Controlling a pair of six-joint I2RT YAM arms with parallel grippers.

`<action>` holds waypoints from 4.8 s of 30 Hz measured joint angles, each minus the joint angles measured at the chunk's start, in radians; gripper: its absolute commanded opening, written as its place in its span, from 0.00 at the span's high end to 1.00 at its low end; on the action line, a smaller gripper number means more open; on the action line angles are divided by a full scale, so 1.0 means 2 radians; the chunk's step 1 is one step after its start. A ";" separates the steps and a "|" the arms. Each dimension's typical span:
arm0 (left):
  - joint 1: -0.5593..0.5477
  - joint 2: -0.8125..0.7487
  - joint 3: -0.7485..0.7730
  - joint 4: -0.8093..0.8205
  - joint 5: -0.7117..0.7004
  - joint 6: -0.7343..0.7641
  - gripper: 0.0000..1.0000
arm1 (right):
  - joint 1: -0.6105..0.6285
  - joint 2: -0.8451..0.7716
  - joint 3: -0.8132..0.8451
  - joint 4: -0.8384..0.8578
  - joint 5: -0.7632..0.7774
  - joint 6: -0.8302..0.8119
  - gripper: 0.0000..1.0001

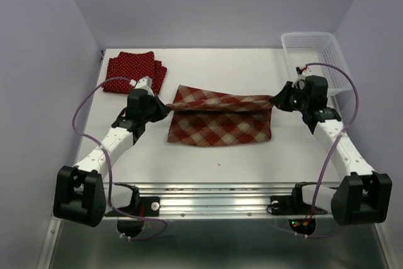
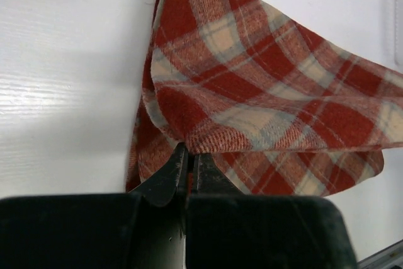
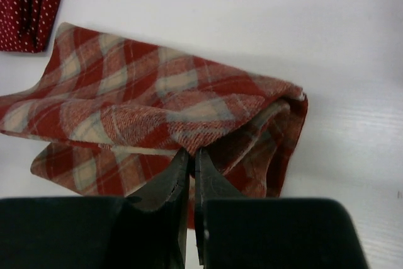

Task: Fold and stack the skirts
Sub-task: Fold the skirt

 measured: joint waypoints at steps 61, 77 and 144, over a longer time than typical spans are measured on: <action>-0.139 0.066 -0.064 -0.007 0.009 -0.107 0.01 | 0.029 0.026 -0.199 0.030 -0.086 0.131 0.00; -0.142 0.048 -0.087 0.011 0.026 -0.120 0.01 | 0.030 0.034 -0.152 -0.003 -0.029 0.081 0.00; -0.104 0.242 0.069 0.008 0.023 -0.023 1.00 | 0.067 0.115 0.068 -0.172 0.210 -0.013 0.99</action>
